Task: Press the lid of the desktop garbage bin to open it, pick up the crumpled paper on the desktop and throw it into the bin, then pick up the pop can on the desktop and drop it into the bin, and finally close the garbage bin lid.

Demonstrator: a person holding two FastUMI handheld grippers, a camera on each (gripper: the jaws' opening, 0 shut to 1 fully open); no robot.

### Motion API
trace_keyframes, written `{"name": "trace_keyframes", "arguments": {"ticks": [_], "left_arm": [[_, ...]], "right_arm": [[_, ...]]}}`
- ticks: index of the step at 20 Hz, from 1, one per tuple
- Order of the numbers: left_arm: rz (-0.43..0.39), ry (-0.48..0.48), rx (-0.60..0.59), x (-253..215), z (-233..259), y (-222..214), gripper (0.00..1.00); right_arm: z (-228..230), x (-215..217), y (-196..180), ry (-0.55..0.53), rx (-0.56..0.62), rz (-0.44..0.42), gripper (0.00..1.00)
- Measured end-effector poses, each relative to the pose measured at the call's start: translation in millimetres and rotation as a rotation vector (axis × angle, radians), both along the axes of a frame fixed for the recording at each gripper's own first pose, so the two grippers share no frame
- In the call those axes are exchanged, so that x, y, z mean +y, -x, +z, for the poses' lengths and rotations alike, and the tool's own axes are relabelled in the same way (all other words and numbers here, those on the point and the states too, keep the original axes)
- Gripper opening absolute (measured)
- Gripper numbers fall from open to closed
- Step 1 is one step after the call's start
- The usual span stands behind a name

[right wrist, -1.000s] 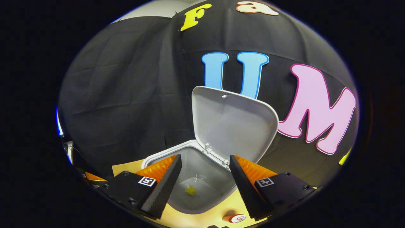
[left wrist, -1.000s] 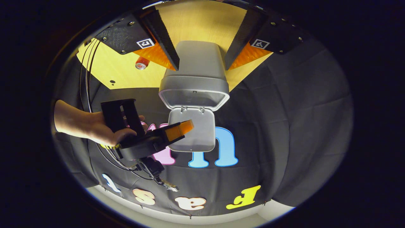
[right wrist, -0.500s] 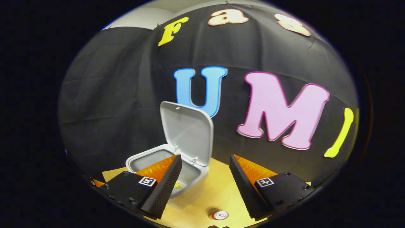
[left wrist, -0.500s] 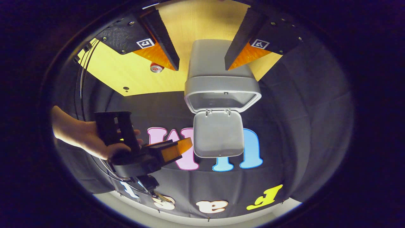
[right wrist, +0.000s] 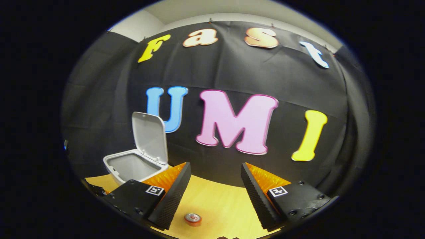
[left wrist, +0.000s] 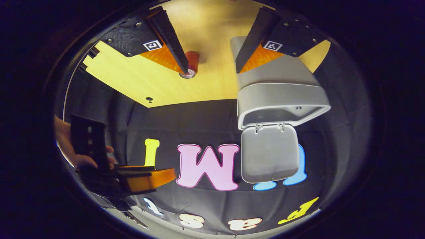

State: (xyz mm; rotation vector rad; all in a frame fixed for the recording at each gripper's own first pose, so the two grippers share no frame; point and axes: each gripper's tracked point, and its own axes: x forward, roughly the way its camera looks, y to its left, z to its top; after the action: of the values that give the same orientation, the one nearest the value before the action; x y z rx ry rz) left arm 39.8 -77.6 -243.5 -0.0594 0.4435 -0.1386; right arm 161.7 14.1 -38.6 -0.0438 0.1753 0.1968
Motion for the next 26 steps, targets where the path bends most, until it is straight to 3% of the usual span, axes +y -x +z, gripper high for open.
{"name": "trace_keyframes", "arguments": {"ticks": [4,9,19,26], "left_arm": [[-0.064,0.007,-0.001,-40.5,-40.4,-30.1,0.95],[-0.008,0.004,0.088,-60.0,-96.4,-57.6,0.95],[-0.028,-0.011,0.108,-80.8,-136.5,-95.8,0.95],[-0.03,-0.032,0.112,-90.3,-155.7,-114.1,0.96]], "right_arm": [[-43.9,-54.8,19.7,0.049,0.033,-0.104,0.98],[-101.1,-92.9,47.4,0.042,0.145,-0.177,0.98],[-146.6,-137.1,70.2,0.047,0.185,-0.263,0.98],[-173.8,-141.9,76.2,0.026,0.228,-0.285,0.98]]}}
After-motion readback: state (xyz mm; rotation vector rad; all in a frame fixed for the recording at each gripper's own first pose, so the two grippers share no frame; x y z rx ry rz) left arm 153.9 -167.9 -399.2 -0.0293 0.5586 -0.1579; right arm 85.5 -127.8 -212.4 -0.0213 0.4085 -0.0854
